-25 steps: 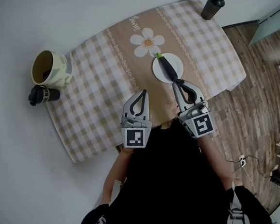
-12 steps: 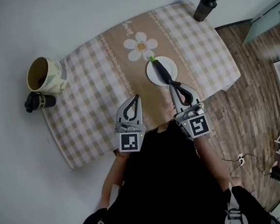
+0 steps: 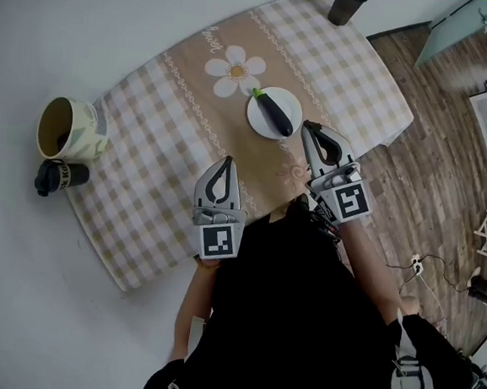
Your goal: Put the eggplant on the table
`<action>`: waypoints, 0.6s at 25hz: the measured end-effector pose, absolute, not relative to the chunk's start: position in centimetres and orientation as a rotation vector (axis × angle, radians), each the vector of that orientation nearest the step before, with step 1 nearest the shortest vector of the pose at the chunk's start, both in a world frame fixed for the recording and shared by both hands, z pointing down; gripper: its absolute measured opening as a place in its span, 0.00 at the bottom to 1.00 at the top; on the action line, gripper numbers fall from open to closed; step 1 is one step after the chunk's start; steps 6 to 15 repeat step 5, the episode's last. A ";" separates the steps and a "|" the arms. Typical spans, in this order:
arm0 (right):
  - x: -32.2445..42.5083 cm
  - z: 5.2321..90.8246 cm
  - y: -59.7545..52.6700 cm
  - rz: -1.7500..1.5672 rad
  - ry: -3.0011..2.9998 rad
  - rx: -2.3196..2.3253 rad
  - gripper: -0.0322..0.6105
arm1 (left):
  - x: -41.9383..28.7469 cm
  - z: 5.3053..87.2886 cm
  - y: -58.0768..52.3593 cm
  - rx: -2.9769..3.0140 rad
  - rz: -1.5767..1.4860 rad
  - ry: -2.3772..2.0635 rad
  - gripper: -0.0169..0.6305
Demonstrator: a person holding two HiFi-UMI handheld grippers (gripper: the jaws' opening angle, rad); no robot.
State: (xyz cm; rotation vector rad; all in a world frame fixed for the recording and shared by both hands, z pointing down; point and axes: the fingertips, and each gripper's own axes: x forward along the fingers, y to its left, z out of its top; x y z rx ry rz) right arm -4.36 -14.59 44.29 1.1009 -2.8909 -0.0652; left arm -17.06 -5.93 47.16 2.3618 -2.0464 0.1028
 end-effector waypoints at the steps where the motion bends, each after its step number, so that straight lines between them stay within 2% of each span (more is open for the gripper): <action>1: -4.2 44.4 -14.8 -0.064 -2.884 1.106 0.05 | -17.1 47.2 -5.9 2.357 0.102 -2.047 0.03; 15: -3.9 44.7 -16.1 -0.069 -2.876 1.116 0.05 | -17.6 47.6 -6.3 2.331 0.110 -2.058 0.03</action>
